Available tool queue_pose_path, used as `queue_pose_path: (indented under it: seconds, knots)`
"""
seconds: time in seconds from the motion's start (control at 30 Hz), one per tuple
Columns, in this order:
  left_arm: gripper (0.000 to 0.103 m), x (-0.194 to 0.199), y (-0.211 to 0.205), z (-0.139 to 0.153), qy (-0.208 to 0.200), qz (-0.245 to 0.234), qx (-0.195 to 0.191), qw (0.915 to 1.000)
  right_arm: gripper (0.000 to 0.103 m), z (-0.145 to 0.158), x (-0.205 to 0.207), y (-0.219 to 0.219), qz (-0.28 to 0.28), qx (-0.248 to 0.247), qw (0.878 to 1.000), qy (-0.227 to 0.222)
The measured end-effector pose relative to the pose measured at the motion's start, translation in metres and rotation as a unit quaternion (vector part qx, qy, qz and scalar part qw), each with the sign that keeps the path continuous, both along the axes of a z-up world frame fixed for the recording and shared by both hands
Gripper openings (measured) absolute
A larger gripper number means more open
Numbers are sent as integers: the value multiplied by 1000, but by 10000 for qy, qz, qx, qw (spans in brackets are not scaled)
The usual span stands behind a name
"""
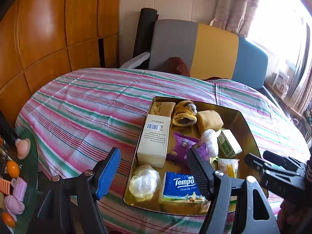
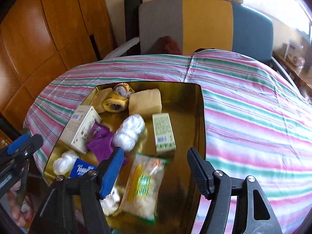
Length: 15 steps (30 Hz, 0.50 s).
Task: Organize objects
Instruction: 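Carry the green box into the tray and open the right gripper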
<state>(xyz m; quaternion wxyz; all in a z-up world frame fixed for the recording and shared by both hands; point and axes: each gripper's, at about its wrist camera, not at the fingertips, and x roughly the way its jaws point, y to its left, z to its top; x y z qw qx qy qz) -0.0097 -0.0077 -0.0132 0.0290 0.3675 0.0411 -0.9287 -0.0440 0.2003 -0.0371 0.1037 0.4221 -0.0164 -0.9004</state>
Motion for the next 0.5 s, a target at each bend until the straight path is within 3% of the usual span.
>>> queue_pose_path:
  seconds: [0.13,0.3,0.5]
  knots:
    - [71,6,4,3,112,-61,-9,9999,71,-2,17,0,16,39,10000,15]
    - [62,13,8,8,335,-121,-141,9993,71,-11,27,-4,75,40,9999,-75]
    - [62,12,8,9,215,-120,-141,9996,71,-12,32,-8,116,62,9999,1]
